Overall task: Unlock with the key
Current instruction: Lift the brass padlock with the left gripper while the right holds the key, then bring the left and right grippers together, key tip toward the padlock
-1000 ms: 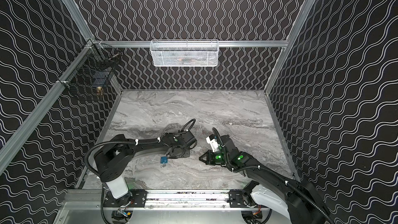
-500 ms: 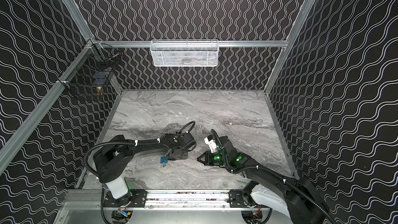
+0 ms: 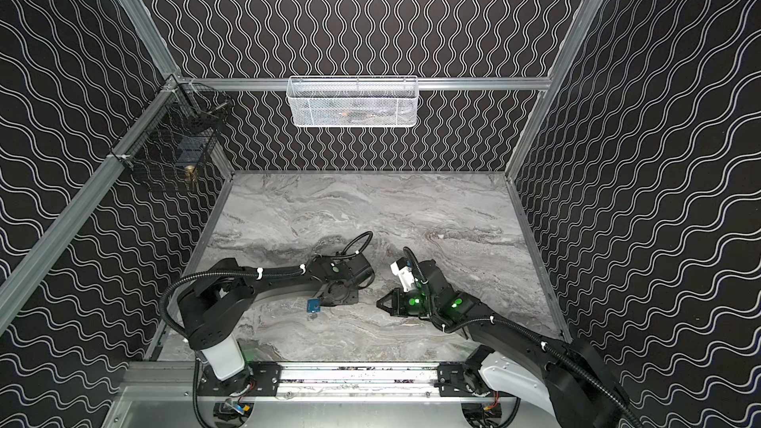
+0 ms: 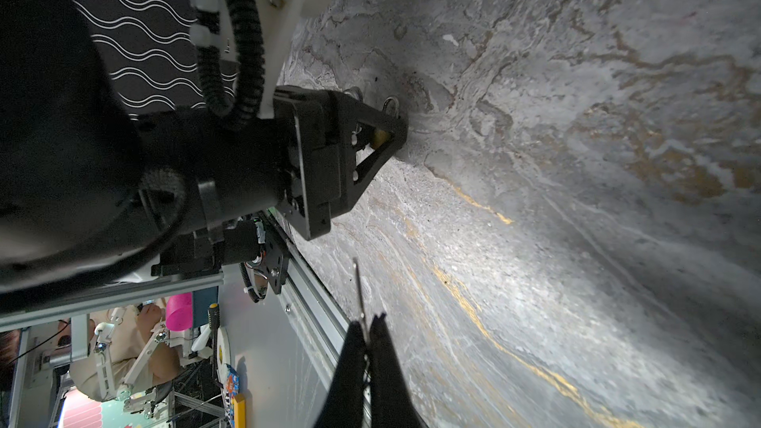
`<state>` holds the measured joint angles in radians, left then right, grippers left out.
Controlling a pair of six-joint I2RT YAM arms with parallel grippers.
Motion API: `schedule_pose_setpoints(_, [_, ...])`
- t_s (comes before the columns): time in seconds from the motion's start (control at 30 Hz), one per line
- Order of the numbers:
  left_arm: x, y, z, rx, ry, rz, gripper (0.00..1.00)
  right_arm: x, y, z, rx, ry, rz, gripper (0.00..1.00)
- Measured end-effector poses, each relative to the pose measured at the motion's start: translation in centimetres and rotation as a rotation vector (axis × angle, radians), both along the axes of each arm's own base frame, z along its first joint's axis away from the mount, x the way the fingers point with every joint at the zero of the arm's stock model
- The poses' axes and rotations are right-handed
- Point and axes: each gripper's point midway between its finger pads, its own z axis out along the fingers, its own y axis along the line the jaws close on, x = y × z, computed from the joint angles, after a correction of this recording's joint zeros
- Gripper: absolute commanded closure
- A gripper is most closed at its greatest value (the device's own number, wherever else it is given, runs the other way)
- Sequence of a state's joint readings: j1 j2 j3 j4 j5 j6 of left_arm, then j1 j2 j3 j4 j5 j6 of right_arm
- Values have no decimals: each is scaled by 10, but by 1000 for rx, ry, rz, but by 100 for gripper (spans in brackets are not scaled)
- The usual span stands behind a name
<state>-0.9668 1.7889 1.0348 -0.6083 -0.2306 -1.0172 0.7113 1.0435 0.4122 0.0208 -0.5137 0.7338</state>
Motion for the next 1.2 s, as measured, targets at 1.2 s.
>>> schedule_pose_setpoints(1.2, [16, -6, 96, -261, -164, 192, 89, -10, 30, 4, 35, 19, 55, 100])
